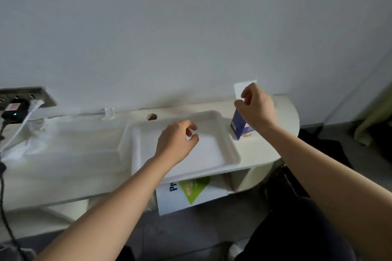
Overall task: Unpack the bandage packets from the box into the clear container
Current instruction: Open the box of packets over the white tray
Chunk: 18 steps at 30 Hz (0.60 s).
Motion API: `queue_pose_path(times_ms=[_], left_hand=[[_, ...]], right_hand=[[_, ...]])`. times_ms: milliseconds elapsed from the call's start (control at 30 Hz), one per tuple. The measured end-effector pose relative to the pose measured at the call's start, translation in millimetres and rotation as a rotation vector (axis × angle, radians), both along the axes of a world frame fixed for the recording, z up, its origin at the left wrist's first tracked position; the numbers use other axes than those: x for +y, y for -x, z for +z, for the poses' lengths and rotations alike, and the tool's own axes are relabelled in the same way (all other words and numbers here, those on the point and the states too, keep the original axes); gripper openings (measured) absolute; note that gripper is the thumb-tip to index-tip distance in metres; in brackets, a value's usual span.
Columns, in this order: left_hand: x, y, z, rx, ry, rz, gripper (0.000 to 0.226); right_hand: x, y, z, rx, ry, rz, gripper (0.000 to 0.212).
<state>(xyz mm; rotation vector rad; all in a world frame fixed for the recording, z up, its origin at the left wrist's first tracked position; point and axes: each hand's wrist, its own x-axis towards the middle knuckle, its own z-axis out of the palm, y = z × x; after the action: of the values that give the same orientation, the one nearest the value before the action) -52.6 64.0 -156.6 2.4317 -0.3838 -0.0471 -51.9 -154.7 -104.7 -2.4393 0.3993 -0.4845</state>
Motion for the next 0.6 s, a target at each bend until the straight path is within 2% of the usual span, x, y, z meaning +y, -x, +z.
queue_pose_path(times_ms=[100,200,300,400,500,600], left_hand=[[-14.6,-4.8,-4.5,0.030,-0.017,-0.010,0.020],[-26.2,-9.2,-7.8,0.066,-0.019,-0.013,0.020],[-33.9,-12.6,-7.7,0.091,-0.020,-0.047,0.021],[-41.4,-17.7,-6.0,0.092,0.006,-0.071,0.028],[-48.7,-21.0,-1.3,0.030,0.119,-0.062,0.058],[-51.0,-30.4,0.2,-0.077,0.209,-0.041,0.094]], right_hand=[[-18.3,8.3,-21.8,0.037,0.055,0.020,0.025],[-28.2,6.0,-41.2,0.180,0.254,0.047,0.026],[-33.7,-3.2,-42.2,0.117,0.334,0.054,0.011],[-36.6,-12.8,-37.7,-0.011,0.261,0.043,0.017],[-29.7,-17.9,-24.4,-0.237,0.140,0.085,0.021],[-10.9,-24.1,-8.2,-0.328,0.013,0.183,0.021]])
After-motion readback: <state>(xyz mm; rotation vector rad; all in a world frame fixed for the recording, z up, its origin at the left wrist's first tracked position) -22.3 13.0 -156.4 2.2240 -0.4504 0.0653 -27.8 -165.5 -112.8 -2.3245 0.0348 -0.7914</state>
